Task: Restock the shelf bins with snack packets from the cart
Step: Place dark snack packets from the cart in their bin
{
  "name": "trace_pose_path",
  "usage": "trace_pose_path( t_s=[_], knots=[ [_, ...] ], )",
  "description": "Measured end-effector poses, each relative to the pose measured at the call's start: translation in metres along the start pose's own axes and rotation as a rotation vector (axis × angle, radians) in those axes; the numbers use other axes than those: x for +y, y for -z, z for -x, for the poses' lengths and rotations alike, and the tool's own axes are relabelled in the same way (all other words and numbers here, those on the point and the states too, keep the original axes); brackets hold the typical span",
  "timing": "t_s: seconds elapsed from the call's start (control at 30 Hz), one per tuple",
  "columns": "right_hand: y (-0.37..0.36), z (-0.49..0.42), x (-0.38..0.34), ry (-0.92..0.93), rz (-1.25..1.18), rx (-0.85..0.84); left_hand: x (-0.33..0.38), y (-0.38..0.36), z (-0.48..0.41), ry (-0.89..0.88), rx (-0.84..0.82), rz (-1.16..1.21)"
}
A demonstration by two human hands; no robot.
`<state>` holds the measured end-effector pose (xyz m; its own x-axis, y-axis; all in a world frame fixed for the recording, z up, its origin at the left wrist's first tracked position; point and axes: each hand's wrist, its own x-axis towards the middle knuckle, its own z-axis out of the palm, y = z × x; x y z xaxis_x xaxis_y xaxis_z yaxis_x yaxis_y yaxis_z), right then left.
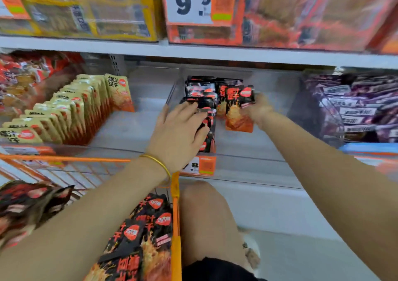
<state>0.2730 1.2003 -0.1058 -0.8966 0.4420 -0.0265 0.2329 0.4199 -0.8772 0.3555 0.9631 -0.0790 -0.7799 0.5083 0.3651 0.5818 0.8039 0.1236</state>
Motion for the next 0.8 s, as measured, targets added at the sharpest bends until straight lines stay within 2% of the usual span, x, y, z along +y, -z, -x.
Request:
trace_pose_path(
  t_s=[0.13, 0.23, 0.43, 0.67, 0.8],
  knots=[
    [-0.013, -0.008, 0.009, -0.015, 0.231, 0.114, 0.003, -0.008, 0.002, -0.006, 0.034, -0.058],
    [-0.015, -0.008, 0.011, -0.046, 0.323, 0.139, 0.003, -0.010, 0.003, -0.006, 0.042, -0.062],
    [-0.030, -0.014, -0.001, 0.001, 0.339, 0.152, 0.001, -0.013, 0.005, -0.013, 0.071, -0.062],
    [-0.031, -0.013, -0.001, -0.124, 0.183, 0.158, 0.001, -0.013, 0.006, -0.015, 0.086, -0.054],
    [-0.026, -0.009, -0.004, -0.165, 0.179, 0.146, 0.000, -0.009, 0.007, -0.017, 0.100, 0.006]
  ],
)
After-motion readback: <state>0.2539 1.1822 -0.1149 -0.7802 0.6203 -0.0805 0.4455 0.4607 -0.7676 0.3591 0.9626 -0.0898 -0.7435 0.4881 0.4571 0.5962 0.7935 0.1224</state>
